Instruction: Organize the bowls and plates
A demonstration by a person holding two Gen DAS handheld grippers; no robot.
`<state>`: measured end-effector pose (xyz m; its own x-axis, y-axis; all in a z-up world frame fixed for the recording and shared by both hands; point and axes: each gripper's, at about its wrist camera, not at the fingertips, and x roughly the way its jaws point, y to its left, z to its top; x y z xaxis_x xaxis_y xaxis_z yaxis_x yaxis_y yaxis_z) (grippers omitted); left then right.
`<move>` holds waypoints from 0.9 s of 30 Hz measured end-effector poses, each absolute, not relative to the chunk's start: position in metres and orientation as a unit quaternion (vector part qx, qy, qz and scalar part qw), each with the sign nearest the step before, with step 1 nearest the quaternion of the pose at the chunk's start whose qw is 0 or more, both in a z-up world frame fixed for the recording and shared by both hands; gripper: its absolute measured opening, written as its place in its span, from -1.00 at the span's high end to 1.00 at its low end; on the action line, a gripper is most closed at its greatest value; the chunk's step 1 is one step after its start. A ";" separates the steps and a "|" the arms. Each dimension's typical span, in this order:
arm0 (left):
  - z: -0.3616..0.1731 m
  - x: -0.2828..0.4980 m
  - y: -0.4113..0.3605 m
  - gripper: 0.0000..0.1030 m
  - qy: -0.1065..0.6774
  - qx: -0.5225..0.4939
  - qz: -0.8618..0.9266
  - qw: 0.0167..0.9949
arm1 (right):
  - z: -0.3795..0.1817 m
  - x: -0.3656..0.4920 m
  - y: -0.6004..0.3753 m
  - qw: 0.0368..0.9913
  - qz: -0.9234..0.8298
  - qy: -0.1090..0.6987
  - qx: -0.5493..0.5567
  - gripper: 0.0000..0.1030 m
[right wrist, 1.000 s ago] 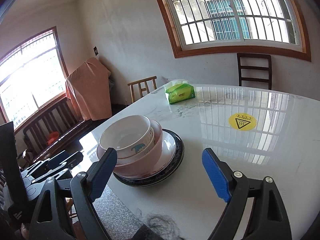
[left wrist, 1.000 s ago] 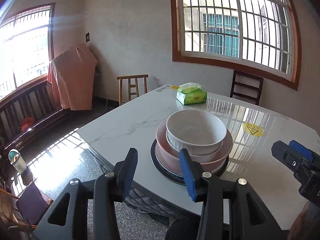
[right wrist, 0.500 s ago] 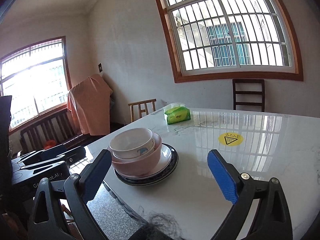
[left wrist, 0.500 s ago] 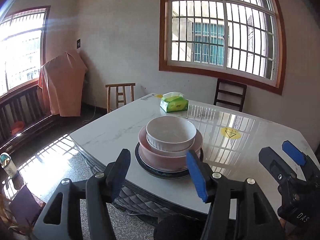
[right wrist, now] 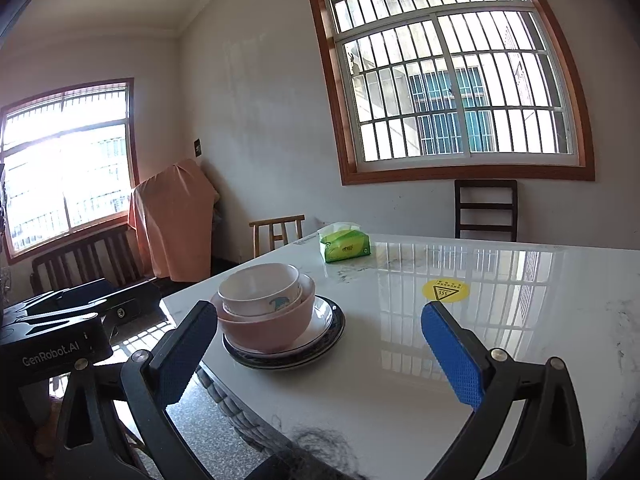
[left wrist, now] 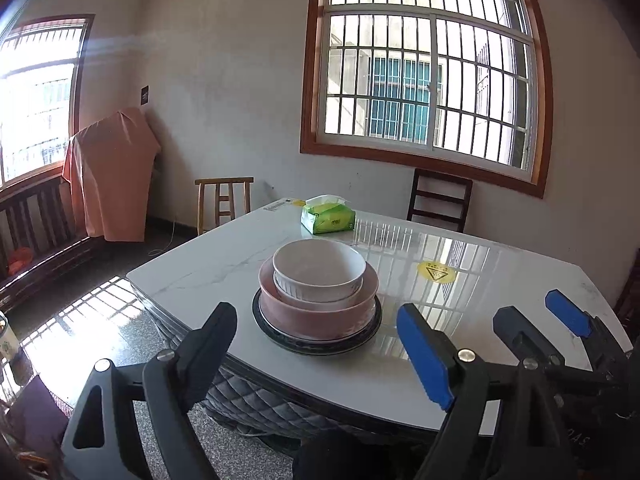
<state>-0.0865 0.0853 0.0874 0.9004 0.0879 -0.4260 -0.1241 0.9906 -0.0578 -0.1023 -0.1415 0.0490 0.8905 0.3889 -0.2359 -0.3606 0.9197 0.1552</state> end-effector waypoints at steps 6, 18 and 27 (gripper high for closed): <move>0.078 -0.082 0.083 -0.64 0.231 -0.039 0.062 0.970 | 0.043 -0.104 -0.146 0.971 0.187 0.136 0.056 -0.99; 0.062 -0.071 0.084 -0.64 0.265 -0.040 0.067 0.961 | 0.031 -0.098 -0.152 0.969 0.182 0.159 0.056 -0.99; 0.053 -0.063 0.077 -0.64 0.284 -0.029 0.064 0.956 | 0.024 -0.093 -0.161 0.966 0.179 0.173 0.064 -0.99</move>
<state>-0.0629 0.0772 0.0533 0.8304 0.1059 -0.5471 -0.1383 0.9902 -0.0182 -0.0931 -0.1614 0.0240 0.8758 0.3682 -0.3121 -0.3240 0.9277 0.1854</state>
